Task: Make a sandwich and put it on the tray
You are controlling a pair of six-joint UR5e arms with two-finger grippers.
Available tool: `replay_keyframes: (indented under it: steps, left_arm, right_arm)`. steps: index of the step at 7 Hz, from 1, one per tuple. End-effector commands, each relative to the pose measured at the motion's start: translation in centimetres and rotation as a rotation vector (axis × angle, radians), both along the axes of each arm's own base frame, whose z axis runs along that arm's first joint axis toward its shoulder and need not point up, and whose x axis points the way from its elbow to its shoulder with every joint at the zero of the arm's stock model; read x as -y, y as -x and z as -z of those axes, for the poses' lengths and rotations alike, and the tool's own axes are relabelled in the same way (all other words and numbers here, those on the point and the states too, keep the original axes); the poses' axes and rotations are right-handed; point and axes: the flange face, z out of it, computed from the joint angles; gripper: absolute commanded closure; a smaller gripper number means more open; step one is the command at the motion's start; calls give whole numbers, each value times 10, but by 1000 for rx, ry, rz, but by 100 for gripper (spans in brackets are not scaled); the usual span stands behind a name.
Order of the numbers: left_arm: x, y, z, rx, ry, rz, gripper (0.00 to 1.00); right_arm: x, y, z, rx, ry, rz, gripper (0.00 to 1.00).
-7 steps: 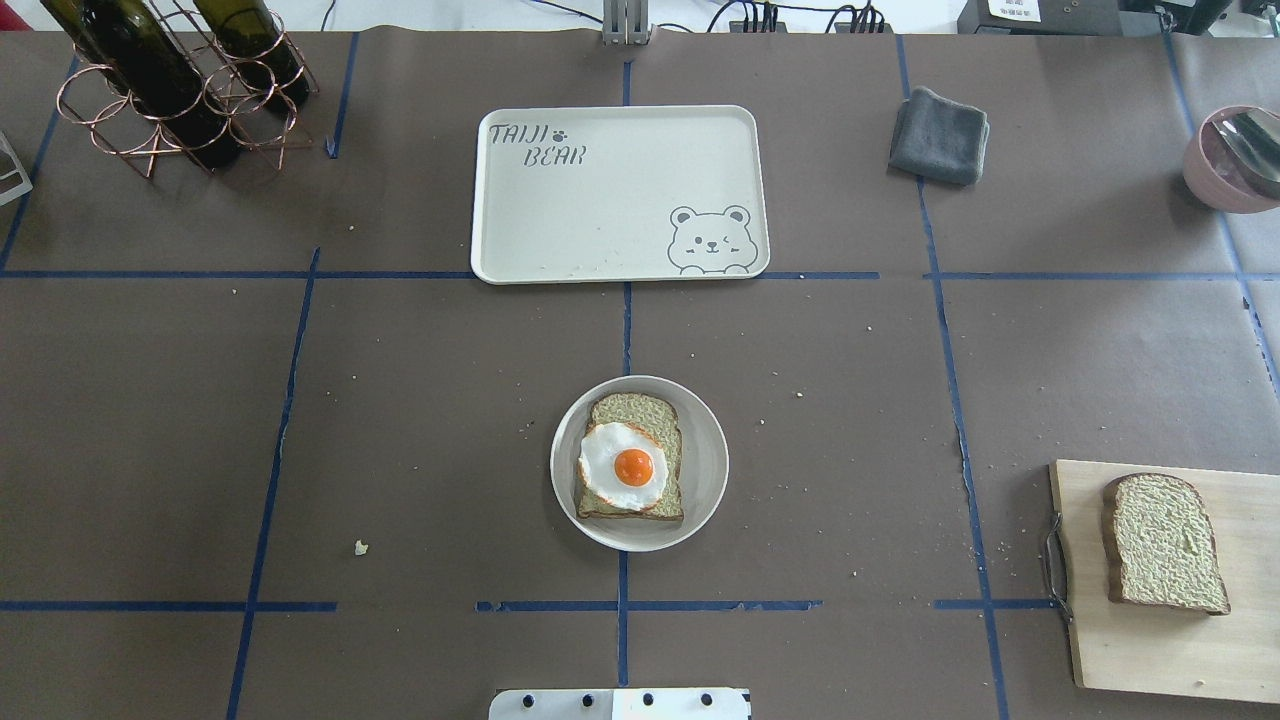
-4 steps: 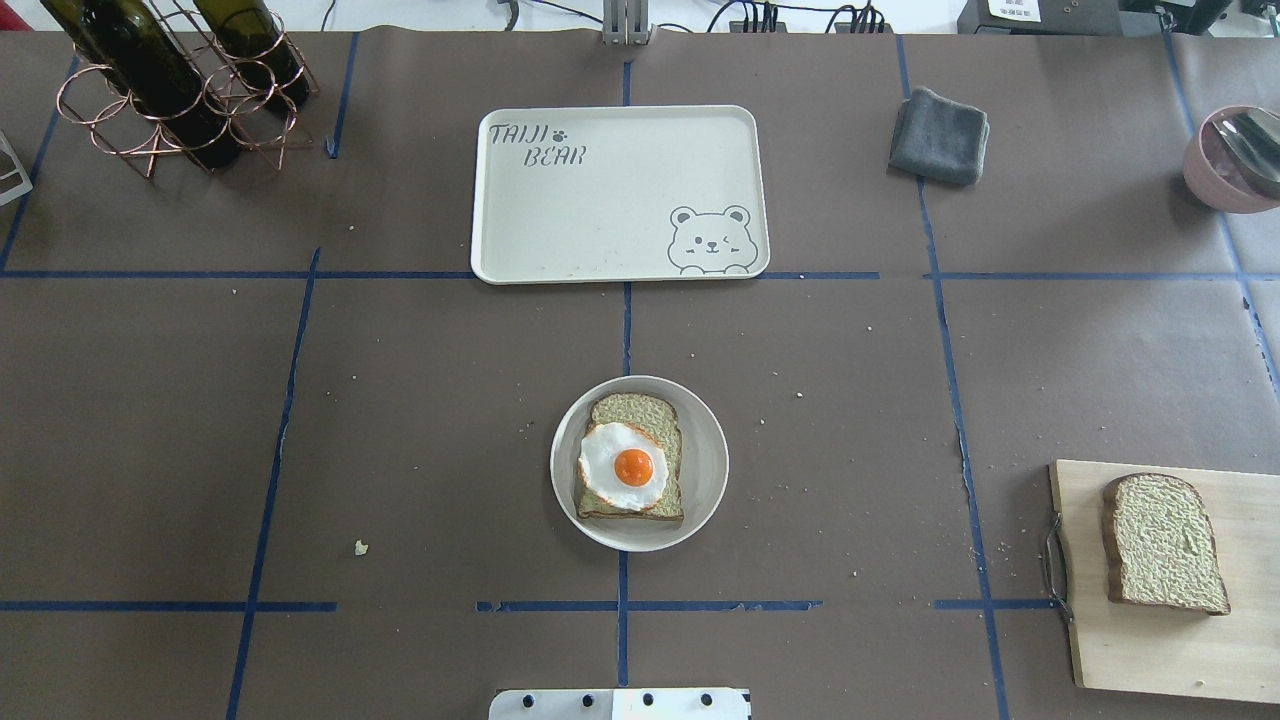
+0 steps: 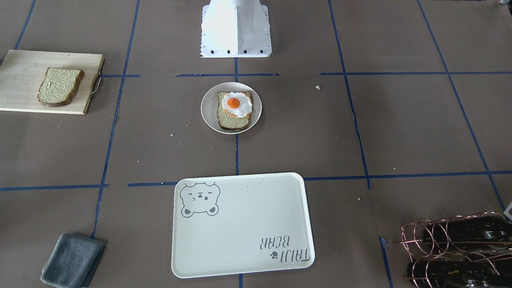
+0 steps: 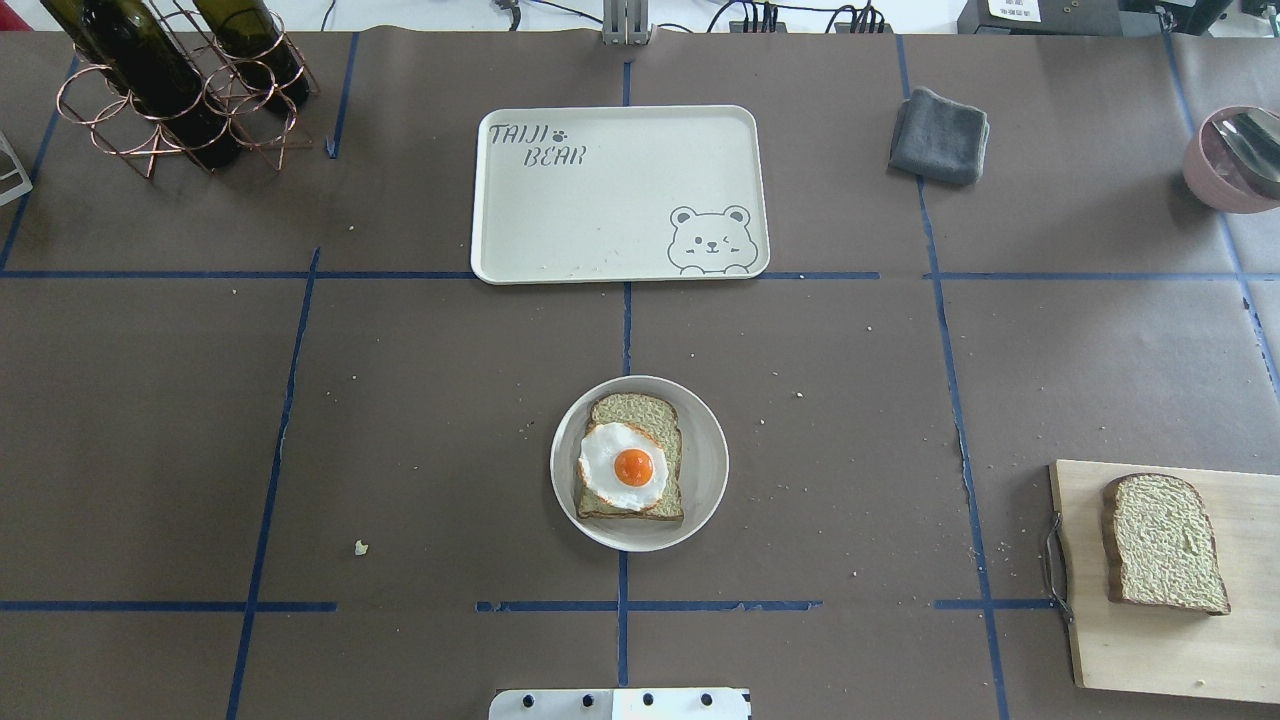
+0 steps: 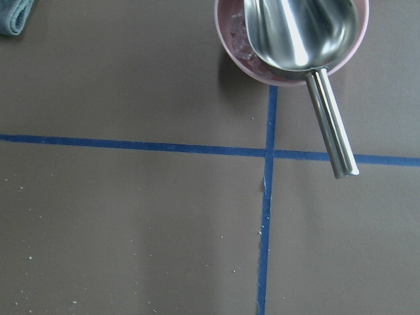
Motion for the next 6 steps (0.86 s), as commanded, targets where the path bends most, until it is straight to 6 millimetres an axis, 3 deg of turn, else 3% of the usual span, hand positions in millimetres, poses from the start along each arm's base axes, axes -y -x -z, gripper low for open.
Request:
replay_keyframes:
  steps: [1, 2, 3, 4, 5, 6]
  left_arm:
    - [25, -37, 53, -26, -159, -49, 0]
    - [30, -51, 56, -31, -155, -61, 0]
    - [27, -71, 61, -45, -128, -51, 0]
    - [26, -77, 71, -65, -86, 8, 0]
    - [24, -78, 80, -82, -108, 28, 0]
    - [24, -78, 82, -85, -117, 29, 0]
  right_arm:
    - [-8, 10, 4, 58, 15, 6, 0]
    - [-42, 15, -7, 88, 22, 19, 0]
    - [-59, 23, -13, 90, 11, -1, 0]
    - [-71, 48, -8, 113, 69, -69, 0]
    - [-107, 81, -20, 108, 66, -83, 0]
    - [-131, 115, -23, 94, 65, -118, 0]
